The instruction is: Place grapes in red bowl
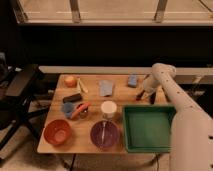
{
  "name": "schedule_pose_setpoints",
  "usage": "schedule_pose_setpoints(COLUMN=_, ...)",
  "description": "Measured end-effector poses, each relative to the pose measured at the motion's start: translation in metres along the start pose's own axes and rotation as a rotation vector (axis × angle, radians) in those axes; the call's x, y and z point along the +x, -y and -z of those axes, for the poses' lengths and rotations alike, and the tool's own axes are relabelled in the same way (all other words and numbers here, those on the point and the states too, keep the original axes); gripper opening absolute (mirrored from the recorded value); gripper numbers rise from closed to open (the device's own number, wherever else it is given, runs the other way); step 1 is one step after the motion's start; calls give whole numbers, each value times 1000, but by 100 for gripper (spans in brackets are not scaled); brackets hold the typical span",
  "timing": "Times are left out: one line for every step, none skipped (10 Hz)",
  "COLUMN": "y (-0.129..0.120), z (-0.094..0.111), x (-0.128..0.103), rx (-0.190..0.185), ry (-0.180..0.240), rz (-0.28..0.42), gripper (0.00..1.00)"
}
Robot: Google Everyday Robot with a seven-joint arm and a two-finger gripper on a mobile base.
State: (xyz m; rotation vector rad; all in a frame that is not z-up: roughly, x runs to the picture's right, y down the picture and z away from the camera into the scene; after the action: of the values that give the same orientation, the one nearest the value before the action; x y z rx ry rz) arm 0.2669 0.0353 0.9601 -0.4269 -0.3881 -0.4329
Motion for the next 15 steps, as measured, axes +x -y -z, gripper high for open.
schedule_pose_setpoints(y=3, z=6, x=-3, rx=13, ry=-4, rz=12, gripper=0)
schedule_pose_setpoints(y=7, z=12, x=-7, rx=24, ry=-8, rz=23, gripper=0)
schedule_pose_setpoints(y=15, z=23, x=-16, rx=42, ry=-13, rz=49, gripper=0)
schedule_pose_setpoints(y=19, z=29, x=-22, rx=54, ry=-15, rz=65, gripper=0)
schedule_pose_setpoints(y=24, z=38, x=-31, rx=73, ry=-19, rz=90, gripper=0)
schedule_pose_setpoints(y=30, z=49, x=-42, rx=96, ry=-24, rz=118, gripper=0)
schedule_pose_setpoints(y=35, z=59, x=-52, rx=115, ry=-27, rz=142, gripper=0)
schedule_pose_setpoints(y=39, z=67, x=-61, rx=132, ry=-30, rz=162, gripper=0)
schedule_pose_setpoints(y=43, z=78, x=-71, rx=156, ry=-30, rz=183, gripper=0)
schedule_pose_setpoints(y=47, z=94, x=-84, rx=184, ry=-27, rz=211, gripper=0)
schedule_pose_setpoints(y=51, z=104, x=-95, rx=198, ry=-19, rz=231, gripper=0)
schedule_pose_setpoints(y=60, z=123, x=-119, rx=222, ry=31, rz=277, gripper=0)
schedule_pose_setpoints(y=64, z=135, x=-135, rx=239, ry=74, rz=308, gripper=0)
schedule_pose_setpoints(y=65, z=141, x=-141, rx=248, ry=90, rz=319, gripper=0)
schedule_pose_setpoints(y=64, z=141, x=-140, rx=248, ry=91, rz=318, gripper=0)
